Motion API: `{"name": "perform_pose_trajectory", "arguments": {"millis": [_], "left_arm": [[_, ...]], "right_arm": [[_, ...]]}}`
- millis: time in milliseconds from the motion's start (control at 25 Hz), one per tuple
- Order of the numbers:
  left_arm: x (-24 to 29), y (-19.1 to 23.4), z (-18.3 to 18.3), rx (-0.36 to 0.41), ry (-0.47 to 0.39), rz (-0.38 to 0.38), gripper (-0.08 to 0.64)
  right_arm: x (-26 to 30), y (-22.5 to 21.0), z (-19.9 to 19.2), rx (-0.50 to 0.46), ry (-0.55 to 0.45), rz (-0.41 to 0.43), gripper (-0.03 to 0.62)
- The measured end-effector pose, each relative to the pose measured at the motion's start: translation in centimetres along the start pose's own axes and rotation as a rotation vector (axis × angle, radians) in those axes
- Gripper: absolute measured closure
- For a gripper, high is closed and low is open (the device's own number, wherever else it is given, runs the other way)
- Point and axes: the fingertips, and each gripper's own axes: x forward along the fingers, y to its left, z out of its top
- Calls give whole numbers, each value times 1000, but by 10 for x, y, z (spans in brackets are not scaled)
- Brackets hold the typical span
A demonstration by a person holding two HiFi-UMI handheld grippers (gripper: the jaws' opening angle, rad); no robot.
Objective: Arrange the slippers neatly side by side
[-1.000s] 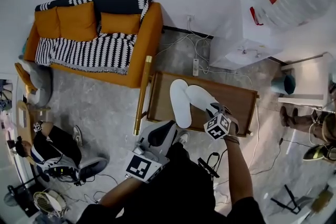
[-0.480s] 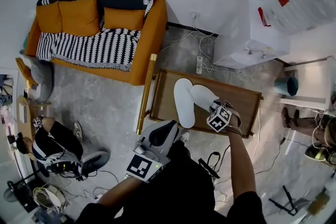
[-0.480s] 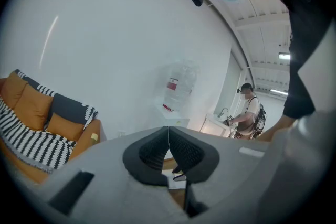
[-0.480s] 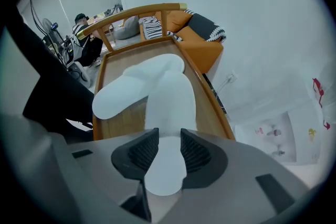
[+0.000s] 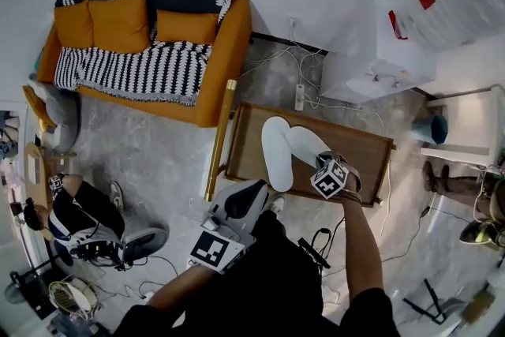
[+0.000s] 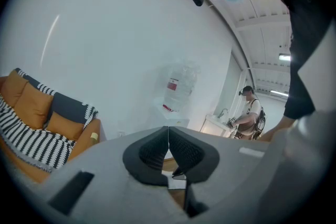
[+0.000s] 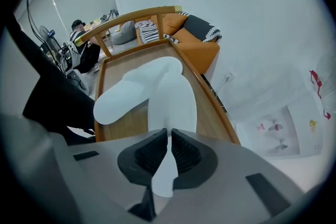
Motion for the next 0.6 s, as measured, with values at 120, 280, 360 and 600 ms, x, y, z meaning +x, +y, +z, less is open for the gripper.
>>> {"name": "perform_pose_trajectory", "arguments": {"millis": [120,280,360,600], "left_arm": [[-1,-1,0,4,-8,-2,543],[-1,-5,9,20,-60,-6,543],[-1,-8,12,28,-67,-7,543],[1,-21,10,23,-60,-31,543]], "right_arm": [[-7,2,3,52,-20,9,563],[-20,2,5,119,-49,6,566],[-27,2,5,154,-61,-2,565],[-50,-7,-3,343,-100,-40,565]]}}
